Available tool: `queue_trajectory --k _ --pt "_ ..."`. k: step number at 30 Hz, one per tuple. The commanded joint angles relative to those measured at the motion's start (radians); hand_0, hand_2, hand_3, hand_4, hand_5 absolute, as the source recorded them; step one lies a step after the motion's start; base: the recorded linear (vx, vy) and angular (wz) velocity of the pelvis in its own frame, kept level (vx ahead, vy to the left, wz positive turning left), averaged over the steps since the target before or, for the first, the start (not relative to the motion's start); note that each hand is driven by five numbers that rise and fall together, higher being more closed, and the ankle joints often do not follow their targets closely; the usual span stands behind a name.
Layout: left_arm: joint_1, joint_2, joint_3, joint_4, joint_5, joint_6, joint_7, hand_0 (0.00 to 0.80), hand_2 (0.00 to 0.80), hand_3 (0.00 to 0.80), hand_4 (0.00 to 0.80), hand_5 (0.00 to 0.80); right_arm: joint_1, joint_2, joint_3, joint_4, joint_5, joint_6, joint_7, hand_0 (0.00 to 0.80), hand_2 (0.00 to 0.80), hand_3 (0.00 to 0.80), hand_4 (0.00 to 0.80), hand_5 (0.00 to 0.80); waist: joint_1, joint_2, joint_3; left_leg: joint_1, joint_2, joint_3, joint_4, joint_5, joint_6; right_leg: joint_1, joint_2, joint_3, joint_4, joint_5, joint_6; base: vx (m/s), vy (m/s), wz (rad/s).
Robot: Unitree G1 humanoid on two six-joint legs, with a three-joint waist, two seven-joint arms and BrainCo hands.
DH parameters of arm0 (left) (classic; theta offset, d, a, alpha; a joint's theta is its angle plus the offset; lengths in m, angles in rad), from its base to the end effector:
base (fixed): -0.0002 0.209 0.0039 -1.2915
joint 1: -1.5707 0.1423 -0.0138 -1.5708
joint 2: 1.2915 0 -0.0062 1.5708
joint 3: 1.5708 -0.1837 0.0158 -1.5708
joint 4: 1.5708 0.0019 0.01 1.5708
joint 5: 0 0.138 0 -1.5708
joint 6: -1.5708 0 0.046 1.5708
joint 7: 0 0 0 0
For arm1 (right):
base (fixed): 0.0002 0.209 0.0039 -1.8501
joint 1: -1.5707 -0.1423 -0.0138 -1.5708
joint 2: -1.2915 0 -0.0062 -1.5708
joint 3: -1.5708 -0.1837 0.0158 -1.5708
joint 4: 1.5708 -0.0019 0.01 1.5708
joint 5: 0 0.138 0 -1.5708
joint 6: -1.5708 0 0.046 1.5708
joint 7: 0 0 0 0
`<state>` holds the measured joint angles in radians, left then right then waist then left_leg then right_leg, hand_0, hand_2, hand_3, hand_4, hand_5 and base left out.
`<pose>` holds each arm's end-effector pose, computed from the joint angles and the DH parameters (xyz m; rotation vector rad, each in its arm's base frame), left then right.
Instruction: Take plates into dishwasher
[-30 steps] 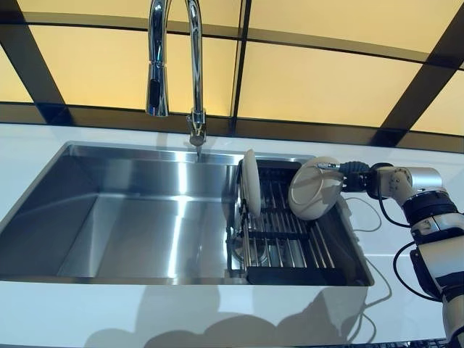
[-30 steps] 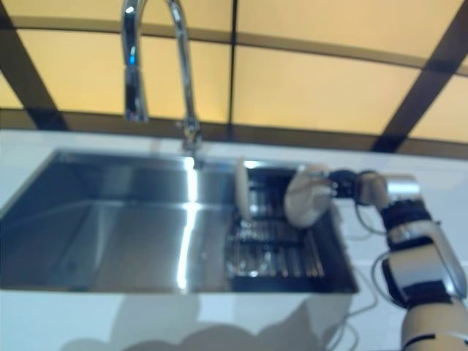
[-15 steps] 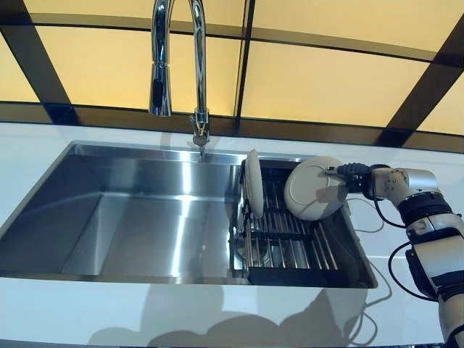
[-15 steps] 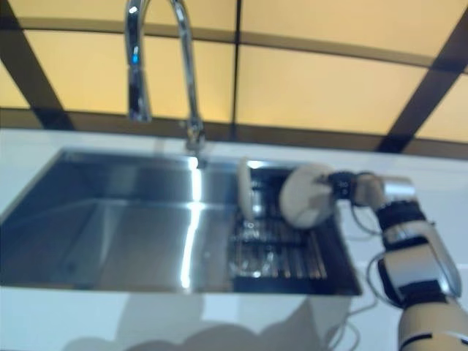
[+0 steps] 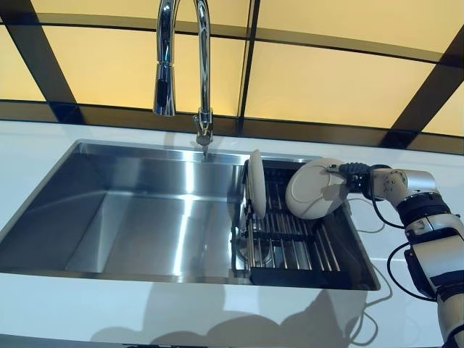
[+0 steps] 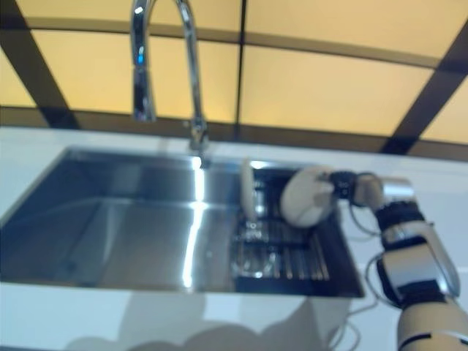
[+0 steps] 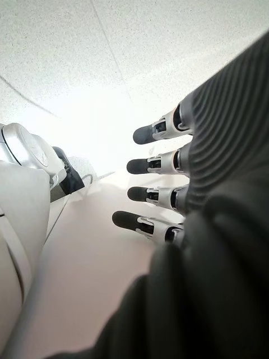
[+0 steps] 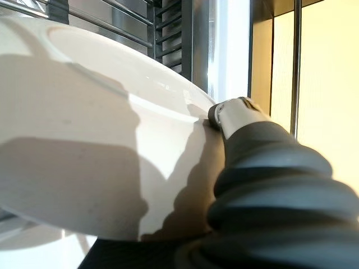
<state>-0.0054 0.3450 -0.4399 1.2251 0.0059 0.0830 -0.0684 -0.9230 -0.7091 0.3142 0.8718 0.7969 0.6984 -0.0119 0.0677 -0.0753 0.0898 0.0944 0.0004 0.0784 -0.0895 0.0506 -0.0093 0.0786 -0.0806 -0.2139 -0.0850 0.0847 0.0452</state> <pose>0.0657 0.2441 -0.1115 0.5392 1.3633 -0.2097 0.3292 -0.2685 0.1510 0.0495 0.6417 -0.1305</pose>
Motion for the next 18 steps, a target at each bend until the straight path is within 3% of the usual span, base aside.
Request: queue_trajectory --k 1,11,18 --pt "-0.094 -0.026 -0.064 -0.016 -0.032 -0.028 -0.004 0.0 0.0 0.0 0.0 0.0 -0.162 -0.028 0.015 -0.007 -0.036 -0.175 -0.031 0.8 0.8 0.8 0.8 0.8 0.019 -0.025 -0.007 0.023 -0.041 0.068 0.033 -0.063 0.018 0.019 0.015 0.025 0.051 -0.029 0.018 0.0 0.0 0.0" --pt "-0.06 -0.019 -0.053 -0.037 -0.036 -0.035 0.008 0.0 0.0 0.0 0.0 0.0 -0.154 -0.12 -0.009 -0.252 -0.145 -0.381 -0.227 0.8 0.8 0.8 0.8 0.8 0.002 -0.024 -0.001 0.019 -0.042 0.071 0.041 -0.07 0.021 0.007 0.008 0.031 0.062 -0.029 0.028 0.0 0.0 0.0" --pt "-0.037 -0.026 -0.026 -0.031 -0.022 -0.057 0.009 0.0 0.0 0.0 0.0 0.0 -0.09 -0.174 -0.071 -0.521 -0.406 -0.539 -0.406 0.8 0.8 0.8 0.8 0.8 -0.018 -0.018 0.001 0.015 -0.045 0.077 0.048 -0.076 0.03 -0.004 0.001 0.042 0.073 -0.03 0.038 -0.001 0.03 0.0"
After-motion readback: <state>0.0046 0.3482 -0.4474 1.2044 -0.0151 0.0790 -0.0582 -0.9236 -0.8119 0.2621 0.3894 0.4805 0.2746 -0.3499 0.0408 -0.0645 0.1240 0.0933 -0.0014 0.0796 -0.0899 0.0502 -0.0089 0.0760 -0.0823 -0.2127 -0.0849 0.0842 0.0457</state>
